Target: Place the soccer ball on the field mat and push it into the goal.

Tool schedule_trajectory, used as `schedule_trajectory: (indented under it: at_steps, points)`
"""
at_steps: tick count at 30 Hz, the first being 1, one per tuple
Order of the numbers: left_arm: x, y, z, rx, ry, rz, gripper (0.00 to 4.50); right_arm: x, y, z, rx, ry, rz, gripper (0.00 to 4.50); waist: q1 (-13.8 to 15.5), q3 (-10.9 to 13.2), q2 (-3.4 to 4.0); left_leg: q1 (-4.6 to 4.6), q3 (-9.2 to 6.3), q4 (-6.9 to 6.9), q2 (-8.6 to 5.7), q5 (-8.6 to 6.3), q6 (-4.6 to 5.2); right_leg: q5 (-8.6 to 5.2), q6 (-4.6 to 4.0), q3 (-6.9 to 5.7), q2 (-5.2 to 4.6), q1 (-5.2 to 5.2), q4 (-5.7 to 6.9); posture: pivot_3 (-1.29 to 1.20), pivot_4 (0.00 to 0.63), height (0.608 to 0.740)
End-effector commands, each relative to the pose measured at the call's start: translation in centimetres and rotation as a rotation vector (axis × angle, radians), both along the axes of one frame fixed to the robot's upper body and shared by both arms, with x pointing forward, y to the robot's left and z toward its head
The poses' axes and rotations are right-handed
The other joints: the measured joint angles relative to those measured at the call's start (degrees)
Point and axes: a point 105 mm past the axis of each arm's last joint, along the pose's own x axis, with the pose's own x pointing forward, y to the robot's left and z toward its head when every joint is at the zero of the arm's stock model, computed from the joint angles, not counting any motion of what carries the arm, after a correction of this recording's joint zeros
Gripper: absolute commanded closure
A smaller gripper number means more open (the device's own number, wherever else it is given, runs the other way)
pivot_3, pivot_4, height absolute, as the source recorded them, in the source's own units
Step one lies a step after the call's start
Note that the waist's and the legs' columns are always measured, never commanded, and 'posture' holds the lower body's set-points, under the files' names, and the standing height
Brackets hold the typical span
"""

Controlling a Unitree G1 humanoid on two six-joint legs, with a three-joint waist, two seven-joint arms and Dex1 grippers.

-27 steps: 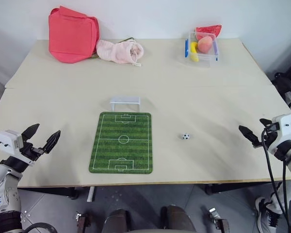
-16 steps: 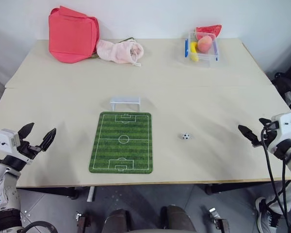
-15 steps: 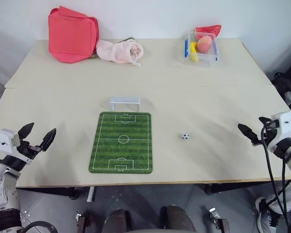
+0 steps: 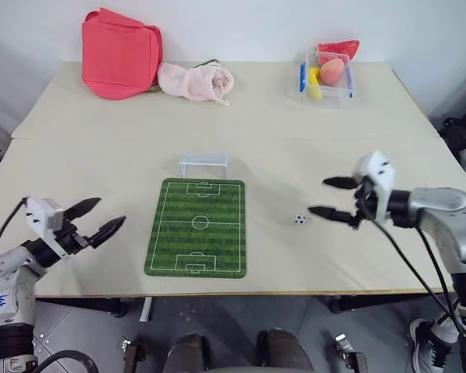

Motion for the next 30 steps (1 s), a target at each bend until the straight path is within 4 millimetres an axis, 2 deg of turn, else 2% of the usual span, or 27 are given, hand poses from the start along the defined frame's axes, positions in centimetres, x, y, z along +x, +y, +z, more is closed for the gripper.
schedule_trajectory:
  at_steps: [1,8,13,17,23,25,27,30]
  points:
    - [0.2,-0.4,1.5,0.006,-0.05,-0.024,0.0,0.6,0.3,-0.4,-0.071,-0.039,0.098,0.04,-0.1,0.1,-0.06,0.0,0.03,0.05,0.0,0.0,0.0,0.0,0.0,0.01,0.01,0.0,0.0,0.0,0.15,0.74]
    - [-0.4,-0.8,1.1,0.002,-0.05,-0.035,0.0,1.5,1.3,-2.6,-0.101,0.004,0.184,0.04,-0.6,0.1,-0.09,0.03,0.06,0.1,0.1,0.01,-0.02,0.0,0.0,0.01,0.06,-0.03,0.08,0.0,0.15,0.74]
    - [-0.9,-0.8,0.9,0.004,-0.05,-0.024,0.0,2.7,1.9,-3.1,-0.091,-0.016,0.183,0.04,-0.7,0.1,-0.13,0.03,0.06,0.2,0.08,0.01,-0.02,0.0,0.0,0.02,0.03,-0.02,0.14,0.0,0.15,0.74]
    - [-1.2,-0.6,0.9,0.003,-0.049,-0.015,0.0,2.9,1.7,-3.7,-0.126,-0.002,0.196,0.93,-0.6,0.1,-0.12,0.03,0.04,0.26,0.08,0.01,-0.01,0.0,0.0,0.03,0.0,-0.02,0.18,0.0,0.15,0.74]
    - [-1.6,-0.2,0.7,0.012,-0.044,-0.015,0.0,2.7,1.4,-3.9,-0.151,-0.015,0.212,2.98,-0.6,0.1,-0.13,0.03,0.03,0.27,0.09,0.0,-0.02,0.0,0.0,0.02,0.0,-0.01,0.19,0.0,0.15,0.74]
    - [-1.8,-0.4,0.7,0.005,-0.037,-0.035,0.0,2.8,1.7,-3.1,-0.135,-0.047,0.219,3.57,-0.5,0.1,-0.13,0.03,0.03,0.33,0.08,-0.01,-0.01,0.0,0.0,0.02,0.0,0.02,0.19,0.0,0.15,0.74]
    - [-2.0,-0.6,0.6,0.004,-0.025,-0.061,0.0,2.8,2.4,-1.8,-0.106,-0.084,0.228,3.64,-0.6,0.1,-0.13,0.03,0.03,0.38,0.08,-0.01,0.0,0.0,0.0,0.03,-0.02,0.02,0.21,0.0,0.15,0.74]
    - [-2.3,-0.8,0.4,0.015,-0.009,-0.103,0.0,2.2,4.9,1.5,-0.016,-0.141,0.265,3.64,-0.7,0.1,-0.08,0.02,0.03,0.36,0.11,-0.02,-0.02,0.0,0.0,0.03,-0.01,-0.03,0.27,0.0,0.15,0.74]
